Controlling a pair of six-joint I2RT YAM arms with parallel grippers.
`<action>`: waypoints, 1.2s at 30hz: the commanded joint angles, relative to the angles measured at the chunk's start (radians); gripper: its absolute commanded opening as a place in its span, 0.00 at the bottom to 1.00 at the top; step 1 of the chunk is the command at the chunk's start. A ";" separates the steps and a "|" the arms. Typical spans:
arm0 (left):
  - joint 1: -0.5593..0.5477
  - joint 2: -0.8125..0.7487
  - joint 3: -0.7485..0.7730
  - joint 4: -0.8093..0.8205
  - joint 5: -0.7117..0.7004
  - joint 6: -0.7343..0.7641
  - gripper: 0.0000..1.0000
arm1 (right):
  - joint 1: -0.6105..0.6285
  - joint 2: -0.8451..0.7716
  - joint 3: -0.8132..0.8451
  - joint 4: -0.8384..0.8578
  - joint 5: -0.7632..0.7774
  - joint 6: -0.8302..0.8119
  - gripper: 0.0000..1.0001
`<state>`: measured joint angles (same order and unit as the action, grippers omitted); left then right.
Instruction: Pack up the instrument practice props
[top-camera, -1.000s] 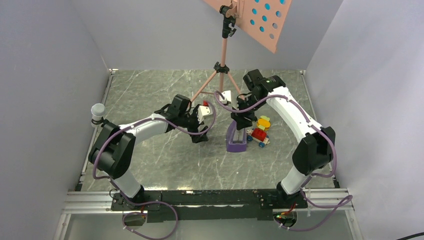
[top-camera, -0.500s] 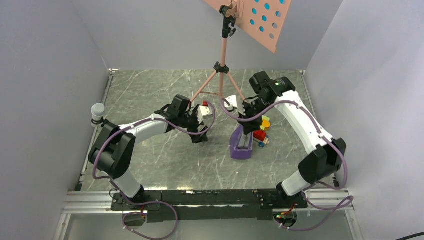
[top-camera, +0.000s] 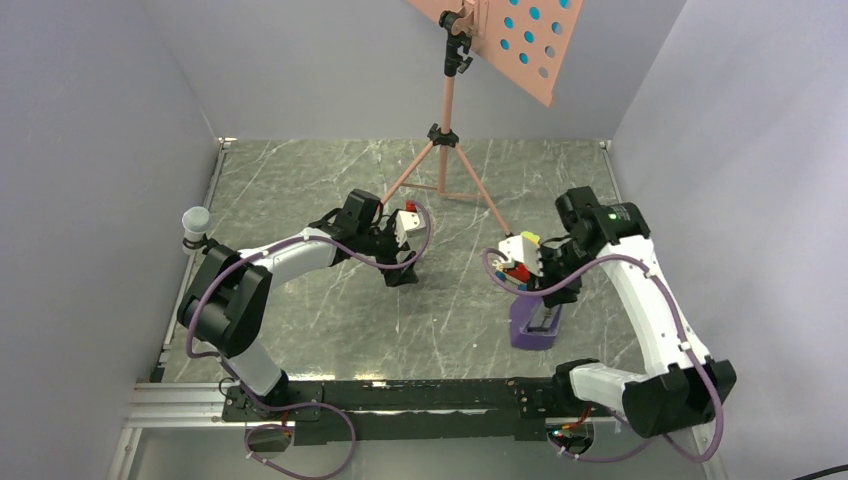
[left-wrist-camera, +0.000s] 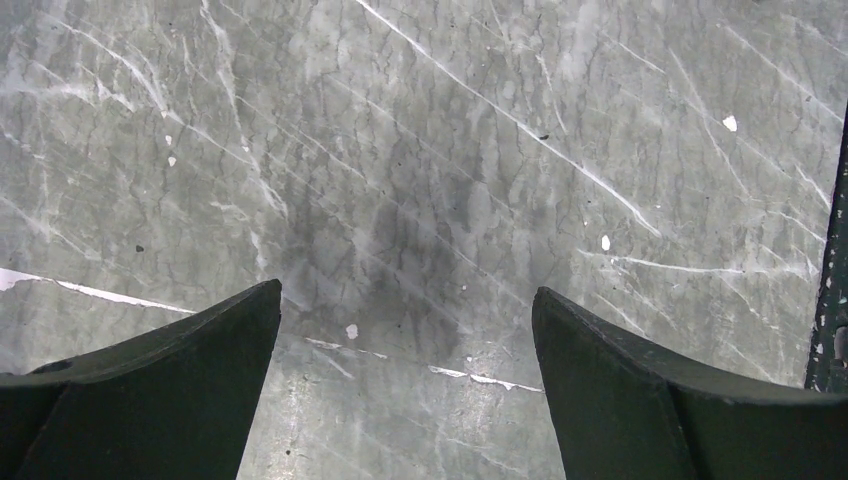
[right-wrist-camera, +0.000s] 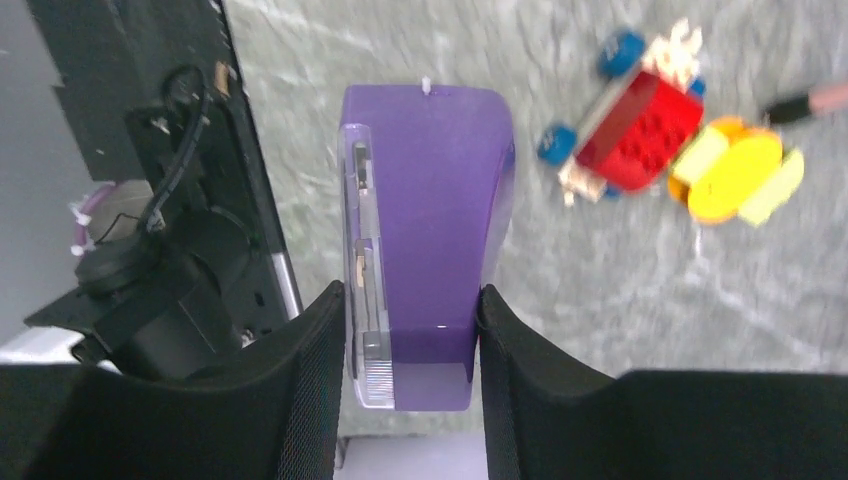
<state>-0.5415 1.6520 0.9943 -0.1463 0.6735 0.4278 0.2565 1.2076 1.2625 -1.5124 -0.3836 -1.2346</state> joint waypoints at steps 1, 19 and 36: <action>0.003 0.008 0.015 0.048 0.045 -0.012 0.99 | -0.150 -0.083 -0.016 -0.017 0.104 -0.179 0.00; -0.008 -0.036 -0.038 0.088 -0.015 -0.091 0.99 | -0.600 0.134 0.112 0.113 0.140 -0.493 0.39; 0.063 -0.080 0.138 0.077 -0.291 -0.282 0.97 | -0.497 0.126 0.110 0.494 -0.418 0.186 1.00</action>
<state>-0.5179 1.5520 1.0348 -0.0986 0.4782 0.2440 -0.2935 1.3132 1.3960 -1.2350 -0.5713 -1.3617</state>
